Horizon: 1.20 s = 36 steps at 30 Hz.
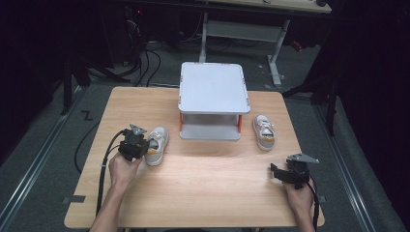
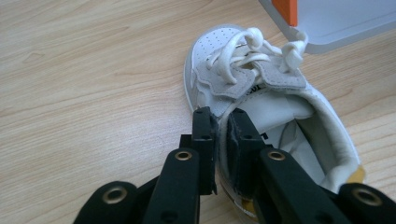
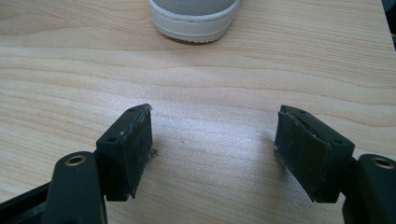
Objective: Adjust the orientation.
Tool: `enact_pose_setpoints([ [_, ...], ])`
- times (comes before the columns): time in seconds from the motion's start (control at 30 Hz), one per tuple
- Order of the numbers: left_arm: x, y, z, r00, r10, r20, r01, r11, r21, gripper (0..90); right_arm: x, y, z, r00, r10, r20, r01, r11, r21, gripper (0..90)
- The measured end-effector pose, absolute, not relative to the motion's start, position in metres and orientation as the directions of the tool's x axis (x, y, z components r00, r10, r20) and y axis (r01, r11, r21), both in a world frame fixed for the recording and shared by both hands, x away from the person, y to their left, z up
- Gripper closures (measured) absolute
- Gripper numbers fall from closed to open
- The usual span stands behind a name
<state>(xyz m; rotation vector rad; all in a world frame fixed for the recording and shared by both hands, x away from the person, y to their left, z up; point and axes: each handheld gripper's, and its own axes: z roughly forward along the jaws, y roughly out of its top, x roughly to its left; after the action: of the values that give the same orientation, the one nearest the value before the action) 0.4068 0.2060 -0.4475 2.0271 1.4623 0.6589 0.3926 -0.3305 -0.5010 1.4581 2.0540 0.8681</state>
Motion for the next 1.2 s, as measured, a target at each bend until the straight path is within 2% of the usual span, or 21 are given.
enact_pose_setpoints([
  [0.17, 0.404, 0.204, -0.444, 0.293, 0.955, 0.037, 0.693, -0.239, 0.681, 85.0, 0.393, -0.331, -0.501, -0.323, 0.946, -0.017, 0.647, 0.234, 0.726, 27.7],
  [0.57, 0.385, 0.179, -0.429, 0.36, 0.932, 0.044, 0.652, -0.285, 0.702, 85.0, 0.393, -0.331, -0.501, -0.323, 0.946, -0.017, 0.647, 0.234, 0.726, 27.7],
  [0.87, 0.378, 0.146, -0.417, 0.419, 0.907, 0.036, 0.624, -0.316, 0.714, 84.9, 0.392, -0.331, -0.501, -0.323, 0.946, -0.018, 0.647, 0.235, 0.726, 27.7],
  [1.1, 0.382, 0.122, -0.416, 0.427, 0.904, 0.001, 0.638, -0.301, 0.709, 84.7, 0.393, -0.331, -0.501, -0.323, 0.946, -0.018, 0.646, 0.235, 0.726, 27.7],
  [1.2, 0.383, 0.11, -0.417, 0.425, 0.905, 0.012, 0.64, -0.31, 0.703, 84.6, 0.393, -0.331, -0.501, -0.323, 0.946, -0.018, 0.646, 0.235, 0.726, 27.6],
])
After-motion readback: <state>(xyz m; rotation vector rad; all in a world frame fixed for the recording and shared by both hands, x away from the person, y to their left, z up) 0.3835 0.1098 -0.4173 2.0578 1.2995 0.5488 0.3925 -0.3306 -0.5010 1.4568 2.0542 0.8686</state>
